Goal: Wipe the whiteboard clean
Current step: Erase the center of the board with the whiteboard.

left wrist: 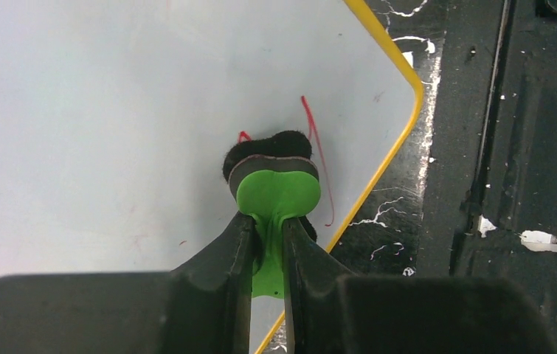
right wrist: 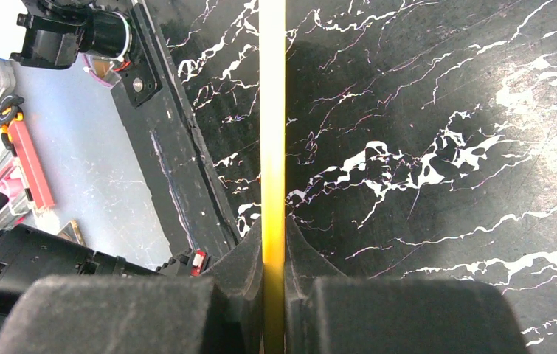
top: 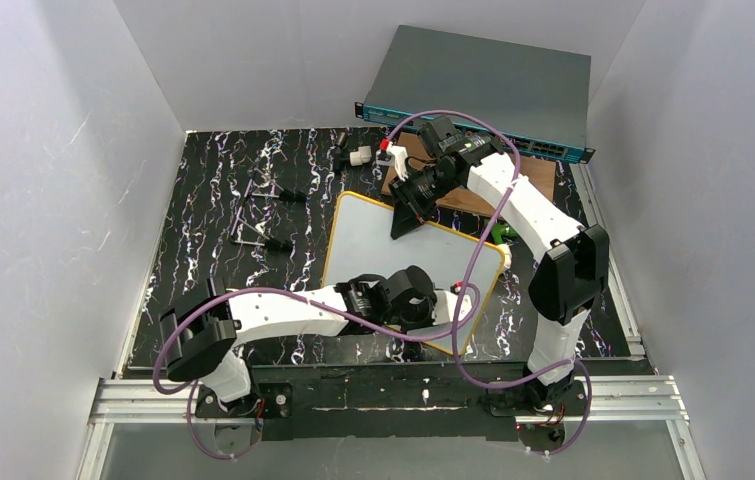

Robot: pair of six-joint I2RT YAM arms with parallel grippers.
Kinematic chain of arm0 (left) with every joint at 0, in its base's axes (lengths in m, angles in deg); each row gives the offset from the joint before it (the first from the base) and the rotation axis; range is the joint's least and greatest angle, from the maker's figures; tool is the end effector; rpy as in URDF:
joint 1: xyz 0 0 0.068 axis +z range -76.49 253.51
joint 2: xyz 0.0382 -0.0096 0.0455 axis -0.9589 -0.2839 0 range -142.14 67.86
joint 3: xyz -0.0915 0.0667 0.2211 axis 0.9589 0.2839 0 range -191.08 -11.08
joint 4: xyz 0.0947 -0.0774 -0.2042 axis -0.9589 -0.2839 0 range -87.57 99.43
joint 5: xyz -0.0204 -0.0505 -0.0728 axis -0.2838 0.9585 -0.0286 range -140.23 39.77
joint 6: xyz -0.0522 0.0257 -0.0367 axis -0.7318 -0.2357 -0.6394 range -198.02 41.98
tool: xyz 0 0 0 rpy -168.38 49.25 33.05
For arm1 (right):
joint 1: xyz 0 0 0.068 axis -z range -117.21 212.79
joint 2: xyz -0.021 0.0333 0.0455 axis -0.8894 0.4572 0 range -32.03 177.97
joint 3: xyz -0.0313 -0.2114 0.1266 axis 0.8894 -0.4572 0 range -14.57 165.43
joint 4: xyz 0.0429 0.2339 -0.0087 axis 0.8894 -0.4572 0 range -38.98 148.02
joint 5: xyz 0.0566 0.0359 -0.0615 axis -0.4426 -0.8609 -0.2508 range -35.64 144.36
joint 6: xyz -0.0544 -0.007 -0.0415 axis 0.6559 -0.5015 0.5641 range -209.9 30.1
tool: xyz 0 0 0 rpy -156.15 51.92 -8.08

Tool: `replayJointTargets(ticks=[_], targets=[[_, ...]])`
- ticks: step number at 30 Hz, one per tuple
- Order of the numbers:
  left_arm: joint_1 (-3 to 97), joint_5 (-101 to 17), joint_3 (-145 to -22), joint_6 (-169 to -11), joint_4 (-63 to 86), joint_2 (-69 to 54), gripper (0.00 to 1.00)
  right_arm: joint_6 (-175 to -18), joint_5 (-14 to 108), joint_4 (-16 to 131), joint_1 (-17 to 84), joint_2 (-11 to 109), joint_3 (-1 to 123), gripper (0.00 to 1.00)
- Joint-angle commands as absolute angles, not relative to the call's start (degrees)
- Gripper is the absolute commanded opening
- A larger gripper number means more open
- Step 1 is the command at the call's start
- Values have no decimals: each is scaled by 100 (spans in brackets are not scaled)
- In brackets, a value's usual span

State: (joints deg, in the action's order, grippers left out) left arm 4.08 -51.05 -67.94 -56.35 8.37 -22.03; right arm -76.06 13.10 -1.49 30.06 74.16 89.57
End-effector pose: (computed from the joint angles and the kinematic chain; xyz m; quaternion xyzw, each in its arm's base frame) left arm 0.1216 -0.3218 0.2101 0.6281 0.6210 -0.1840 0.4313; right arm 0.2860 0.2274 0.2930 -0.4381 0.7991 0.3746 0.1708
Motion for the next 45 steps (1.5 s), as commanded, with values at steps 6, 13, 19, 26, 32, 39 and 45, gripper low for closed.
replayJointTargets(ticks=[6, 13, 19, 26, 32, 39, 45], targets=[[128, -5128, -6512, -5385, 971, -2739, 0, -7840, 417, -266, 2876, 7027, 9021, 1], [263, -5536, -6804, -5302, 1024, -2608, 0, -7849, 443, -253, 2882, 7001, 8985, 1], [548, -5647, -7409, -5043, 781, -2496, 0, -7857, 436, -259, 2877, 6986, 8985, 1], [574, -5778, -7629, -4610, 696, -2608, 0, -7863, 446, -259, 2945, 6923, 9027, 1], [536, -5983, -7571, -3924, 689, -2600, 0, -7907, 298, -266, 2975, 6895, 9049, 1], [470, -6399, -7306, -3198, 1413, -2824, 0, -8070, 123, -180, 2977, 6854, 9018, 1], [468, -6560, -6881, -3287, 1885, -2767, 0, -8188, 207, -62, 2994, 6792, 8888, 1]])
